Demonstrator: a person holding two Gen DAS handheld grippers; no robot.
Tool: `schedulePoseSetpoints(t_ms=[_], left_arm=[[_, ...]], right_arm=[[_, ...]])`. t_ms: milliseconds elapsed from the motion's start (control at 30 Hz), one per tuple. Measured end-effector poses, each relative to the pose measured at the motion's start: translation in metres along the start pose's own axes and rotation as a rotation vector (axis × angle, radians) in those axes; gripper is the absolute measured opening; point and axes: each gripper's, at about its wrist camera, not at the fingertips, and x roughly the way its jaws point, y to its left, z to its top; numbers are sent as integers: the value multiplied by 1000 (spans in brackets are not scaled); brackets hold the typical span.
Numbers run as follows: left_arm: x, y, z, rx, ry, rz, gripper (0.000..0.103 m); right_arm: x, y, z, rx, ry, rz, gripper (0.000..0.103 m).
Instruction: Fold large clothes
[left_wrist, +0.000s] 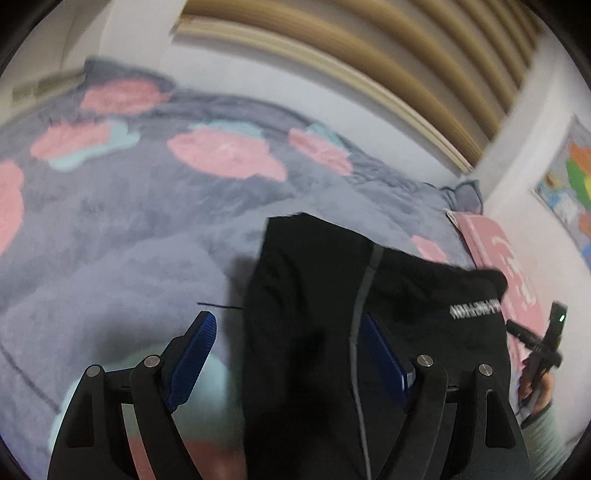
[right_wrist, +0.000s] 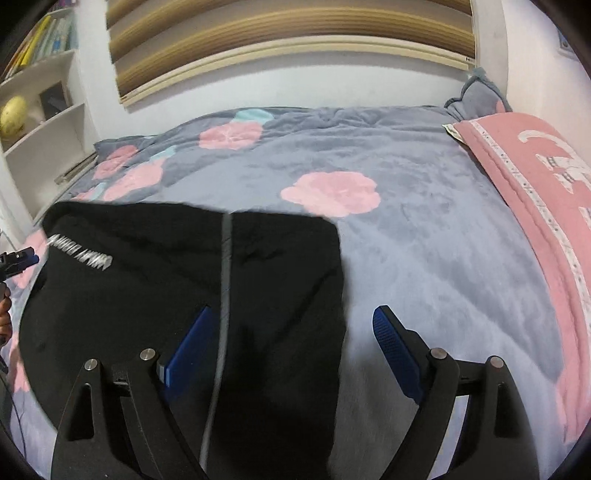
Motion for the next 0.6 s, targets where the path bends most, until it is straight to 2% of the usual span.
schedulePoseSetpoints(t_ms=[100, 200, 233, 267, 300, 333, 367, 400, 500, 567, 600], left_arm=[[26, 21, 13, -107, 64, -98, 82], [56, 33, 18, -189, 164, -228, 82], [66, 34, 18, -210, 189, -267, 82], [72, 33, 17, -220, 206, -289, 82], [74, 30, 16, -214, 202, -278, 74], [71, 24, 16, -181, 182, -239, 46], [67, 15, 16, -130, 163, -197, 26], [60, 10, 16, -107, 153, -196, 9], [21, -9, 21, -53, 26, -173, 9], [-7, -19, 34, -71, -64, -184, 9], [-15, -22, 40, -82, -98, -182, 9]], right_arm=[[29, -16, 14, 31, 24, 61, 94], [64, -27, 23, 84, 115, 164, 95], [79, -30, 24, 113, 165, 222, 87], [85, -30, 23, 129, 180, 244, 60], [86, -29, 22, 133, 178, 258, 44], [82, -25, 22, 111, 166, 240, 27], [76, -21, 22, 93, 154, 220, 21], [67, -17, 22, 67, 129, 184, 19], [37, -4, 32, 1, 67, 55, 14], [18, 1, 49, -3, 15, -40, 12], [10, 2, 59, 7, -15, -61, 12]])
